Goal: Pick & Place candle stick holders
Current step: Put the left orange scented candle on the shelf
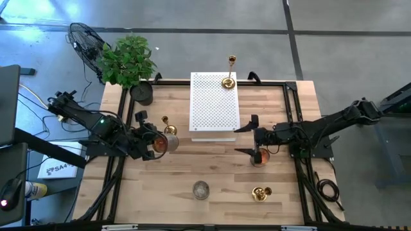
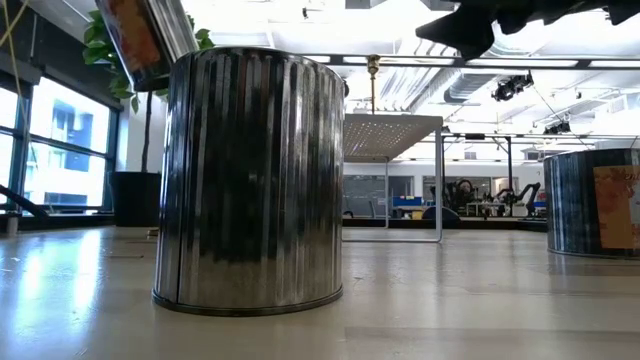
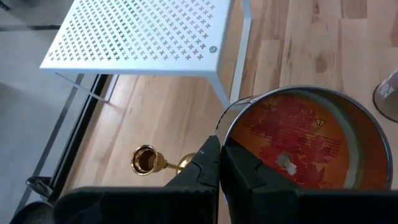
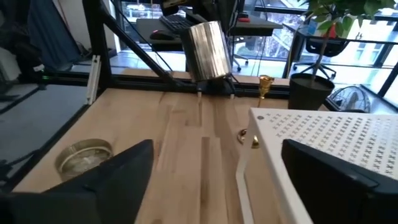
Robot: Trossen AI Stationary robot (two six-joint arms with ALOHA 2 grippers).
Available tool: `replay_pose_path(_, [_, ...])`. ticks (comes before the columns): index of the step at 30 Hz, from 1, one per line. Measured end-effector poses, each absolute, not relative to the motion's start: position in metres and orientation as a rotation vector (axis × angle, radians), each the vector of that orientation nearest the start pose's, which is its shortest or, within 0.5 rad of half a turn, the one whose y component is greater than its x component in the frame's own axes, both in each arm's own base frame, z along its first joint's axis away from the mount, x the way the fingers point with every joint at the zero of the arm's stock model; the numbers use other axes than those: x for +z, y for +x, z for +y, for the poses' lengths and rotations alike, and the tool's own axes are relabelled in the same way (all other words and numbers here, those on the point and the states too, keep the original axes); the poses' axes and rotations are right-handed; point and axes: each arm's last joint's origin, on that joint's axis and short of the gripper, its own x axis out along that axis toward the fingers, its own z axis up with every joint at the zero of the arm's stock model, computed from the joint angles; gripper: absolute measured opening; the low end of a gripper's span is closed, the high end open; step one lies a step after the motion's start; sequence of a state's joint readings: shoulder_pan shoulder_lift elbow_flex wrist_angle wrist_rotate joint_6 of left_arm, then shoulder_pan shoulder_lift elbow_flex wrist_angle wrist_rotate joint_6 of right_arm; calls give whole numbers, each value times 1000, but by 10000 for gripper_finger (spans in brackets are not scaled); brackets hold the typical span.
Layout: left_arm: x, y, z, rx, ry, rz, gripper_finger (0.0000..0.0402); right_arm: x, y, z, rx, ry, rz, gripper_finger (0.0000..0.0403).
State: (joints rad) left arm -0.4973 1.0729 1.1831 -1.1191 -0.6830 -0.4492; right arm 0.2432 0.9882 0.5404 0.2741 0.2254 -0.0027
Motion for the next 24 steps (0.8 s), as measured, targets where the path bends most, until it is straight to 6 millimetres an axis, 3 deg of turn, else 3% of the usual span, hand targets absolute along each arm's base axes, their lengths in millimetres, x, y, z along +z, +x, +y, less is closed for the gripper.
replay_pose_path(4, [346, 166, -69, 347, 141, 772, 0, 256, 211, 46, 19, -52, 163, 394])
replay_pose_path(14, [346, 166, -69, 348, 139, 769, 0, 253, 220, 49, 48, -83, 137, 399])
replay_pose_path(24, [366, 187, -81, 208, 232, 533, 0, 250, 235, 41, -19, -70, 80, 399])
